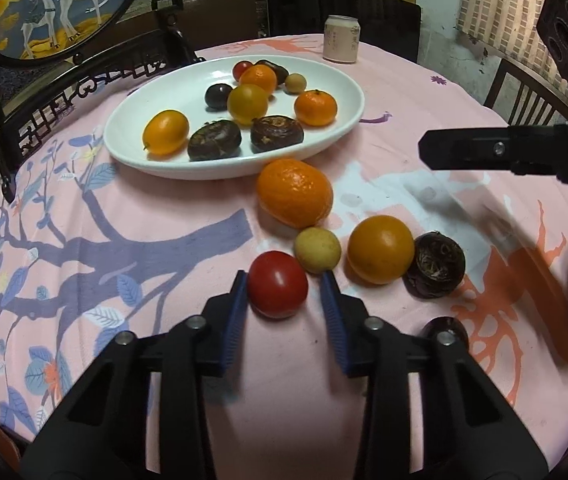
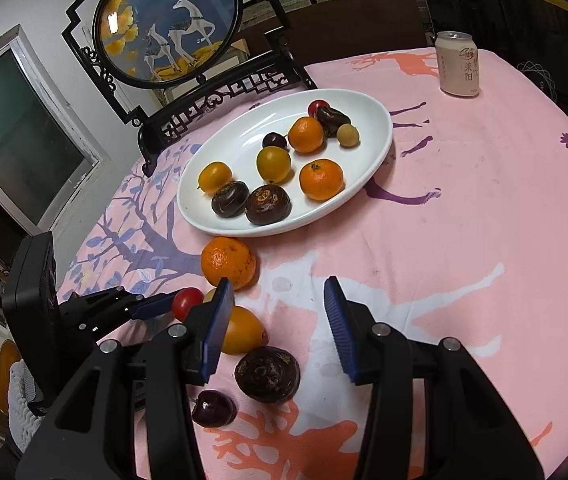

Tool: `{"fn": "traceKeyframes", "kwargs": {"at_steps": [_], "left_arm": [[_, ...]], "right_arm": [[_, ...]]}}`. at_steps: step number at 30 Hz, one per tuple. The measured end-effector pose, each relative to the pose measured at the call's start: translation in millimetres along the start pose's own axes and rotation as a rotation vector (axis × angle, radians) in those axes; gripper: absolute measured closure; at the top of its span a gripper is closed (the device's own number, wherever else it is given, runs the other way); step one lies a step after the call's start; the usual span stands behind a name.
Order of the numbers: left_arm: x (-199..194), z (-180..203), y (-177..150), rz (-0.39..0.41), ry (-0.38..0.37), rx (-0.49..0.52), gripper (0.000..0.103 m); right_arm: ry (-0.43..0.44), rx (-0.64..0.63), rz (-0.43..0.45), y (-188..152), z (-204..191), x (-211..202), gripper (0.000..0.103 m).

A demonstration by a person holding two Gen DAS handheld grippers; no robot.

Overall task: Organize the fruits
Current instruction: 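Move both open tools back to the fruits beside the plate, then grasp the second red tomato with the left tool while the right tool grasps a large mandarin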

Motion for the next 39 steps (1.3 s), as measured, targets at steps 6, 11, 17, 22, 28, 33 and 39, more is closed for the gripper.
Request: {"fn": "traceKeyframes", "kwargs": {"at_steps": [6, 11, 17, 22, 28, 33, 39], "left_arm": [[-5.3, -10.2, 1.2, -0.002, -0.008, -0.044, 0.074], [-9.8, -25.0, 2.3, 0.008, 0.016, -0.106, 0.074], [-6.7, -32.5, 1.7, -0.013, 0.033, -0.134, 0.074], [-3.2, -31.6, 0.9, -0.023, 0.038, -0.127, 0.074], [-1.0, -30.2, 1.0, -0.024, 0.054, -0.114, 0.074], [-1.7, -31.3, 0.9, -0.021, 0.05, -0.118, 0.074], [-7.1, -37.0, 1.3, -0.005, 0.059, -0.142, 0.074]], "right_arm": [[0.008, -0.021, -0.026, -3.0, -7.5, 10.2, 0.056], [0.035, -0.002, -0.069, 2.1, -19.6, 26.9, 0.055], [0.015, 0.03, -0.115, 21.4, -32.0, 52.7, 0.055], [0.049, 0.055, -0.156, 28.1, -33.5, 71.4, 0.055], [0.06, 0.029, -0.158, 24.2, -35.9, 77.0, 0.058], [0.033, -0.004, -0.126, 19.5, -35.9, 65.6, 0.059], [0.028, 0.012, -0.035, 7.8, -14.1, 18.8, 0.059]]}}
Point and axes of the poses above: each gripper's, at about its wrist camera, not at the fingertips, and x roughly the way its jaws point, z to its right, y to its top, the point moved 4 cm from there along x, roughly the way its jaws point, and after that the axes turned 10 degrees about -z, right-handed, at the moved point
